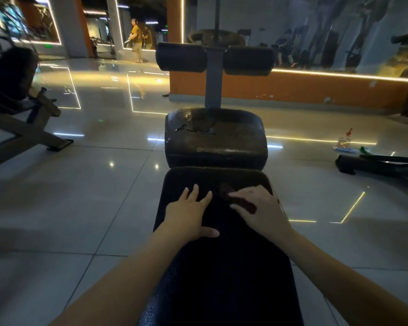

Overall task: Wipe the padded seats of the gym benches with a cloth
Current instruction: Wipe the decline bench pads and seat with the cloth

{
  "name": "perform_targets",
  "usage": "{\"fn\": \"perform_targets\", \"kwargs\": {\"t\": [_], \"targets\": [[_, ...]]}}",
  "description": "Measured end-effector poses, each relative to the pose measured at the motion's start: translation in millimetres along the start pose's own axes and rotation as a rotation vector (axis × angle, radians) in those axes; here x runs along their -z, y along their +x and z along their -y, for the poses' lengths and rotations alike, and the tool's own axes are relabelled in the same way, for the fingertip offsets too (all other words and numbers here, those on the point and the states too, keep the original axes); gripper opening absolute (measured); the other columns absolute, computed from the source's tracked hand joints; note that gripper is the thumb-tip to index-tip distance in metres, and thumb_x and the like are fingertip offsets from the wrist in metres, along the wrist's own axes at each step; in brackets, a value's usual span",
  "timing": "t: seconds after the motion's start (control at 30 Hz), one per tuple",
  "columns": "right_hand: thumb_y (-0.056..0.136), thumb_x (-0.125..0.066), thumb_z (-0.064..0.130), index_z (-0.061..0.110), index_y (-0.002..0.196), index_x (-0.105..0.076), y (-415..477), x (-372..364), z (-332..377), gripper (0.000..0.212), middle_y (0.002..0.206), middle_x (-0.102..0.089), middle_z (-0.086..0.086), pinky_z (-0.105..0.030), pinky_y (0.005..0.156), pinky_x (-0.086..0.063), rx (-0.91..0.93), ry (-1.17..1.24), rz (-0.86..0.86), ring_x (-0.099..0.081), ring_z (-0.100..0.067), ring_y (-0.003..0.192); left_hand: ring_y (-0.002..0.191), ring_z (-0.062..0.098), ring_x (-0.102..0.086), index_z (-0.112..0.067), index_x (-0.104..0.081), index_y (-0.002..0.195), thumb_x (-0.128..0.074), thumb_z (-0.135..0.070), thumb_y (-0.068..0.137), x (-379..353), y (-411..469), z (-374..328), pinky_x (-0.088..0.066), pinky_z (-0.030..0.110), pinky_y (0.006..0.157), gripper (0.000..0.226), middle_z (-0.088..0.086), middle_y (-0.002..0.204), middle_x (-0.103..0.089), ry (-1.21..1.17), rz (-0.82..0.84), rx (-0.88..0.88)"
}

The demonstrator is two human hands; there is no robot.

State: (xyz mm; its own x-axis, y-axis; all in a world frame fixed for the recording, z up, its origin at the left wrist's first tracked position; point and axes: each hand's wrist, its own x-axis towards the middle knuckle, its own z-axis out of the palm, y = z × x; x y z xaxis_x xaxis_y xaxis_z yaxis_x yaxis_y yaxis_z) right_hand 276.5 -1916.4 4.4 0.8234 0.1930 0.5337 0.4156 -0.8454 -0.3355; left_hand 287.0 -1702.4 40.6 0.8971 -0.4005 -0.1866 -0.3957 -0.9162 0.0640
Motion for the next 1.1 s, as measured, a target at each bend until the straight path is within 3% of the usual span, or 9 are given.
{"fn": "perform_targets", "kwargs": {"t": [0.13, 0.23, 0.4, 0.53, 0.67, 0.77, 0.9, 1.0, 1.1], "targets": [[0.09, -0.069, 0.019, 0.017, 0.117, -0.07, 52.6, -8.3, -21.3, 0.027, 0.11, -0.07, -0.006, -0.029, 0.092, -0.038, -0.177, -0.077, -0.169, -0.059, -0.027, 0.105, 0.151, 0.027, 0.008, -0.034, 0.01, 0.155, -0.058, -0.069, 0.082, 4.1, 0.6, -1.0, -0.036, 0.048, 0.109, 0.106, 0.003, 0.163, 0.016, 0.018, 0.011, 0.003], [0.091, -0.064, 0.018, 0.016, 0.119, -0.068, 80.7, -12.8, -29.0, 0.028, 0.111, -0.067, -0.011, -0.034, 0.092, -0.039, -0.259, -0.143, -0.17, -0.056, -0.032, 0.105, 0.151, 0.027, 0.007, -0.034, 0.011, 0.155, -0.058, -0.07, 0.082, 8.7, 0.5, -0.3, -0.035, 0.05, 0.11, 0.107, 0.003, 0.163, 0.016, 0.029, 0.033, 0.008], [0.09, -0.067, 0.02, 0.02, 0.112, -0.073, 61.3, -2.5, -18.3, 0.023, 0.108, -0.069, -0.004, -0.023, 0.086, -0.032, -0.168, -0.126, -0.095, -0.056, -0.025, 0.103, 0.151, 0.025, 0.005, -0.036, 0.01, 0.155, -0.057, -0.072, 0.08, 8.9, 0.4, 1.5, -0.033, 0.051, 0.111, 0.107, 0.002, 0.164, 0.015, 0.047, 0.033, 0.025], [0.083, -0.074, 0.019, 0.025, 0.101, -0.076, -5.6, 7.5, -0.4, 0.019, 0.099, -0.071, 0.004, -0.023, 0.086, -0.042, -0.096, -0.033, -0.076, -0.06, -0.017, 0.095, 0.151, 0.025, 0.005, -0.037, 0.009, 0.155, -0.057, -0.073, 0.08, 4.2, -0.1, 1.4, -0.031, 0.052, 0.112, 0.106, 0.001, 0.164, 0.014, 0.037, 0.015, 0.024], [0.082, -0.071, 0.024, 0.025, 0.099, -0.074, -81.6, 16.2, 21.2, 0.017, 0.096, -0.065, 0.009, -0.007, 0.082, -0.036, 0.051, 0.069, 0.051, -0.052, -0.004, 0.091, 0.151, 0.024, 0.005, -0.039, 0.008, 0.154, -0.055, -0.073, 0.082, 4.4, -3.6, 4.3, -0.032, 0.051, 0.114, 0.101, 0.0, 0.164, 0.013, 0.054, 0.026, -0.003], [0.084, -0.066, 0.024, 0.02, 0.1, -0.074, -68.7, 13.8, 9.0, 0.018, 0.095, -0.064, 0.004, -0.015, 0.078, -0.041, 0.081, 0.042, 0.044, -0.053, -0.009, 0.091, 0.151, 0.024, 0.005, -0.042, 0.007, 0.153, -0.055, -0.068, 0.085, 10.1, -3.7, 8.8, -0.03, 0.05, 0.116, 0.096, 0.0, 0.164, 0.014, 0.063, 0.077, -0.035], [0.087, -0.065, 0.016, 0.015, 0.106, -0.073, 19.0, 1.9, -23.1, 0.021, 0.1, -0.068, -0.007, -0.026, 0.084, -0.034, -0.181, -0.09, -0.19, -0.057, -0.028, 0.097, 0.151, 0.025, 0.007, -0.043, 0.007, 0.153, -0.058, -0.065, 0.085, 13.3, 0.5, 8.7, -0.027, 0.051, 0.117, 0.096, -0.001, 0.163, 0.015, 0.056, 0.1, -0.044], [0.09, -0.063, 0.014, 0.015, 0.112, -0.071, 54.1, -3.9, -26.2, 0.023, 0.106, -0.066, -0.007, -0.023, 0.085, -0.029, -0.253, -0.143, -0.196, -0.053, -0.026, 0.102, 0.151, 0.025, 0.007, -0.043, 0.006, 0.153, -0.059, -0.064, 0.085, 15.3, 1.6, 9.4, -0.027, 0.054, 0.117, 0.096, 0.0, 0.163, 0.015, 0.049, 0.104, -0.044], [0.09, -0.066, 0.017, 0.019, 0.112, -0.071, 38.7, -3.6, -14.6, 0.022, 0.107, -0.065, -0.003, -0.025, 0.089, -0.036, -0.191, -0.102, -0.125, -0.051, -0.019, 0.103, 0.151, 0.024, 0.006, -0.043, 0.005, 0.153, -0.059, -0.065, 0.084, 13.5, 0.6, 11.2, -0.028, 0.053, 0.116, 0.096, 0.0, 0.164, 0.014, 0.046, 0.099, -0.049]]}}
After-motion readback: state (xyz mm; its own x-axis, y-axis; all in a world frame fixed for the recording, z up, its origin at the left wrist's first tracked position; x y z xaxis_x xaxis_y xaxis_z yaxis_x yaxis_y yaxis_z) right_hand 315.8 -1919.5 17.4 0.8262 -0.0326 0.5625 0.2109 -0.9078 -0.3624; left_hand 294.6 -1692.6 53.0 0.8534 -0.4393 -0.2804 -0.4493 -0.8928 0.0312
